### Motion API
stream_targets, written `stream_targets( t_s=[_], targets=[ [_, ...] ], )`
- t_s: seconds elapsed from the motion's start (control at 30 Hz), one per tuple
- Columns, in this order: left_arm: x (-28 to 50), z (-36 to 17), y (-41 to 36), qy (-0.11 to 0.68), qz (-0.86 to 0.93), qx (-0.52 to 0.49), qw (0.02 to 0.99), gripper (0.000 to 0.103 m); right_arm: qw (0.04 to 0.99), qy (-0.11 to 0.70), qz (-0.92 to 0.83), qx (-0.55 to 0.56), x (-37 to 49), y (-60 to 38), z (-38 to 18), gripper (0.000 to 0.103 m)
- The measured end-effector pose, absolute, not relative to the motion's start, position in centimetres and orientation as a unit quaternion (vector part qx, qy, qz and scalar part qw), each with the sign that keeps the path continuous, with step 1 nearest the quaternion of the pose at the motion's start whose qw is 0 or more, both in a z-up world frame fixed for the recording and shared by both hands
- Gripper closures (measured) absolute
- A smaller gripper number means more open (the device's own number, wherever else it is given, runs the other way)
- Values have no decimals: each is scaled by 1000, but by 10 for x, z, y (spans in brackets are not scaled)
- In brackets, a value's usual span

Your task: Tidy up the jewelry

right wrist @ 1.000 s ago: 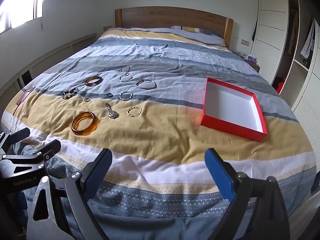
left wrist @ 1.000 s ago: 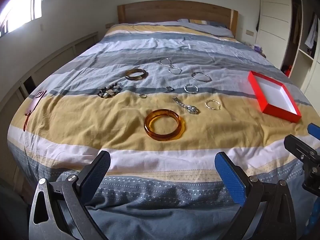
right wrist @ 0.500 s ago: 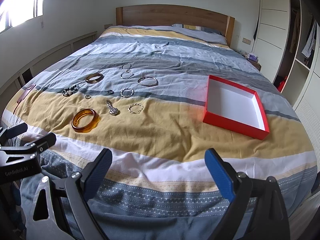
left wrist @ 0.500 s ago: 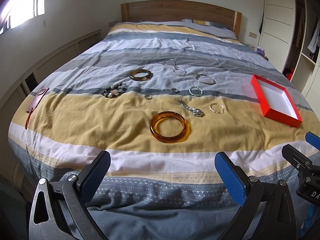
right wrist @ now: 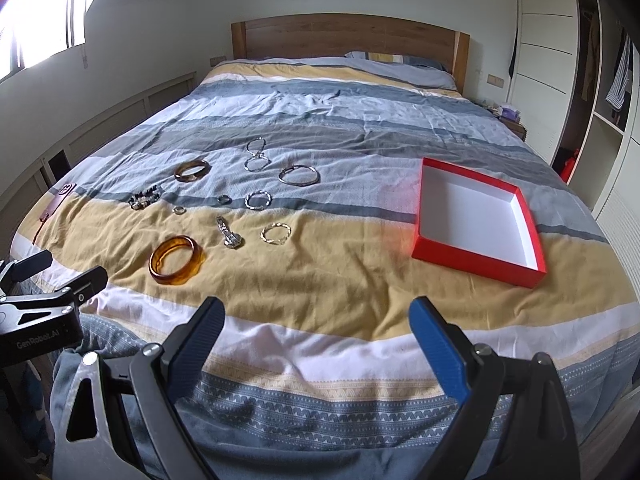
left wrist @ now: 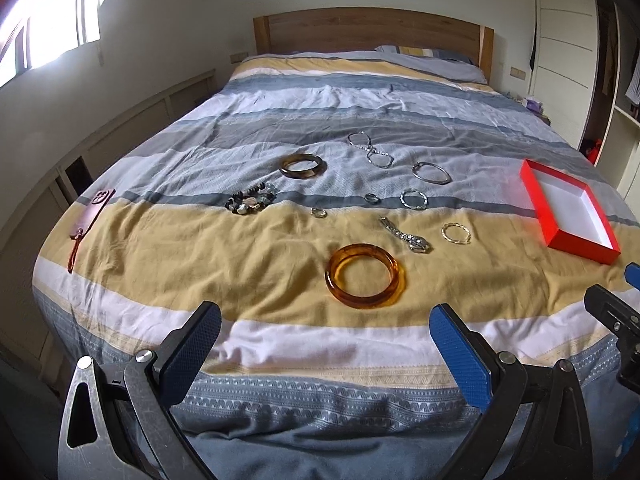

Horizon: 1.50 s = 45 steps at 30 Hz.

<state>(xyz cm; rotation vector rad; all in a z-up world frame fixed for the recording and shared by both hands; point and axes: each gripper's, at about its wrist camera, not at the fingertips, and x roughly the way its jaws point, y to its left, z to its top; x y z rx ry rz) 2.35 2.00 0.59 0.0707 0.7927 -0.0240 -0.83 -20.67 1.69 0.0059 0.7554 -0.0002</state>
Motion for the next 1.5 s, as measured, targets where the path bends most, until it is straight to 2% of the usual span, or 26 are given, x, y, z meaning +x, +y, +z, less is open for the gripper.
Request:
stream_targets(
  t_s=[0.7,1.03,1.33,1.43,1.5],
  targets=[
    [54,-4,30,403,-30,25,914,1,919,393,5,-8,15,-197,8,11],
    [67,-18,34,422,-34,22,906,15,915,403,25,-21,30,-186,1,11],
    [79,-30,35,436,-29,27,899,15,909,413,50,-26,50,-176,-9,13],
    [85,-35,35,441,-26,28,897,15,906,417,61,-23,59,-173,-14,19],
    [90,-38,36,444,-25,26,895,15,903,423,70,-21,66,-172,-17,31]
  ],
)
